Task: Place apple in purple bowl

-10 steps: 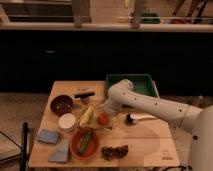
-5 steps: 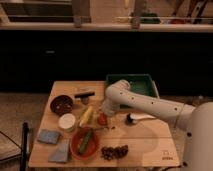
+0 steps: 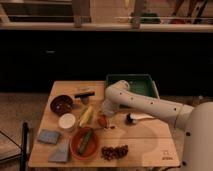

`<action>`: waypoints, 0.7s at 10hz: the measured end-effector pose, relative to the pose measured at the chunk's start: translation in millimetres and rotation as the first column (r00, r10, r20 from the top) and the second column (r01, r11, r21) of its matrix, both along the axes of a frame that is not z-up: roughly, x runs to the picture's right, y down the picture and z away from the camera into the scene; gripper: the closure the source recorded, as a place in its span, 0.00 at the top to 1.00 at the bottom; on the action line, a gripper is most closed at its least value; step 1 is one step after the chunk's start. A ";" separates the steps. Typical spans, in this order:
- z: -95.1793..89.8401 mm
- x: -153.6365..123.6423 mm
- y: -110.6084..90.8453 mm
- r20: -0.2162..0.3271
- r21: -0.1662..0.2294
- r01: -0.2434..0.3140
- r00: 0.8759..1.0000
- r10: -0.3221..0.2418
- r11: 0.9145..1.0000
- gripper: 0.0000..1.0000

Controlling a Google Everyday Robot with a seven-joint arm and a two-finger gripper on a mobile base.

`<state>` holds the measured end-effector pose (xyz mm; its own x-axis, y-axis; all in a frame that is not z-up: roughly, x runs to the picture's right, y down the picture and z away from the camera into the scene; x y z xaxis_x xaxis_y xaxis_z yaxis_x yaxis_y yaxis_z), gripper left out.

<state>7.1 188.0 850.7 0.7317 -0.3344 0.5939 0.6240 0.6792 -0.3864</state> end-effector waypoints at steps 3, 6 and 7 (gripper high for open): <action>-5.3 4.6 -5.5 -0.010 0.018 0.010 1.000 -0.009 1.000 0.00; -18.7 12.9 -22.2 -0.041 0.058 0.018 0.999 -0.016 0.998 0.00; -25.5 17.2 -31.3 -0.055 0.078 0.022 0.998 -0.018 0.997 0.00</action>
